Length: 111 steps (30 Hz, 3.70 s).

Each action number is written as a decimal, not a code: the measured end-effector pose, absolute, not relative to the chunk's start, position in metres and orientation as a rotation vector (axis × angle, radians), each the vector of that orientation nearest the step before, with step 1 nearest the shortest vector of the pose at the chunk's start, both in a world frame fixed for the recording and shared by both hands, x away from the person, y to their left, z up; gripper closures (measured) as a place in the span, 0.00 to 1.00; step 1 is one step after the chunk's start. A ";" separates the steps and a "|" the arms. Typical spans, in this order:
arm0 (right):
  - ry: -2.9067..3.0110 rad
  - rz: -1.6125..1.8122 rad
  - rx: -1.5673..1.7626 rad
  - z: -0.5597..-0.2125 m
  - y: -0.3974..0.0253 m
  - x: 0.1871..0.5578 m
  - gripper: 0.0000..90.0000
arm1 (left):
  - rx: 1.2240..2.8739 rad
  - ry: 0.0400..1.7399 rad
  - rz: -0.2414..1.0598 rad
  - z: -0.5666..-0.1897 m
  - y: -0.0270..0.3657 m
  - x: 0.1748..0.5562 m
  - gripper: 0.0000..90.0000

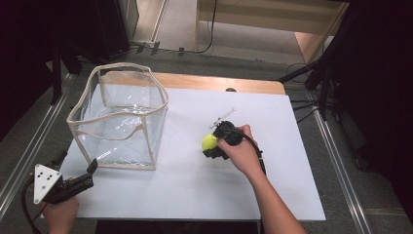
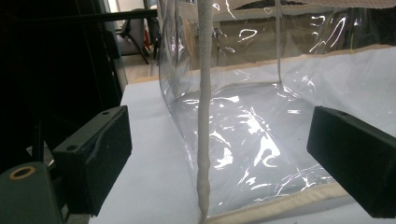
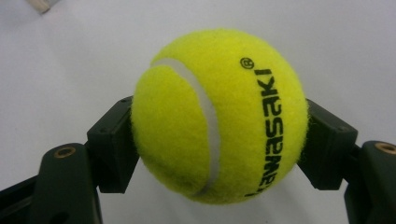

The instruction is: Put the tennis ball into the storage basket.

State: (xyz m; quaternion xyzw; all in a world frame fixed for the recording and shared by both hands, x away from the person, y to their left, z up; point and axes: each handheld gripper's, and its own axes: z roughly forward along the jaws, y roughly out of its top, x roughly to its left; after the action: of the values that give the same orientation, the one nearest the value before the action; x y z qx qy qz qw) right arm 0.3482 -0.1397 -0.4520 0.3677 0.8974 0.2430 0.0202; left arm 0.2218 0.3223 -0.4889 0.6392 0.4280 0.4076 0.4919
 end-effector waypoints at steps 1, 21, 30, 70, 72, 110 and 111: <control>2.783 0.752 1.140 -0.452 -0.138 0.348 0.27 | 1.550 1.038 0.990 -0.489 0.322 0.222 0.08; 2.828 0.784 1.052 -0.449 -0.104 0.353 0.27 | 1.555 1.034 0.994 -0.489 0.322 0.222 0.08; 2.851 0.789 1.003 -0.449 -0.087 0.354 0.27 | 1.550 1.041 0.989 -0.489 0.322 0.222 0.08; 2.868 0.880 0.851 -0.400 -0.049 0.362 0.27 | 1.542 1.041 0.985 -0.489 0.323 0.223 0.08; 2.867 0.881 0.854 -0.396 -0.049 0.363 0.27 | 1.543 1.043 0.980 -0.489 0.323 0.223 0.08; 2.835 0.908 0.769 -0.333 -0.042 0.377 0.27 | 1.542 1.049 0.978 -0.488 0.323 0.224 0.08; 2.835 0.912 0.769 -0.332 -0.042 0.377 0.27 | 1.544 1.050 0.977 -0.488 0.323 0.223 0.08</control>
State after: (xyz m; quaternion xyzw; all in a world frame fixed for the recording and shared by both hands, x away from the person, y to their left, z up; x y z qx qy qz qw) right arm 0.3773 -0.0417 -0.3322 0.2498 0.9213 0.2963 0.0330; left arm 0.2235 0.3235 -0.4882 0.6370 0.4330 0.4031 0.4942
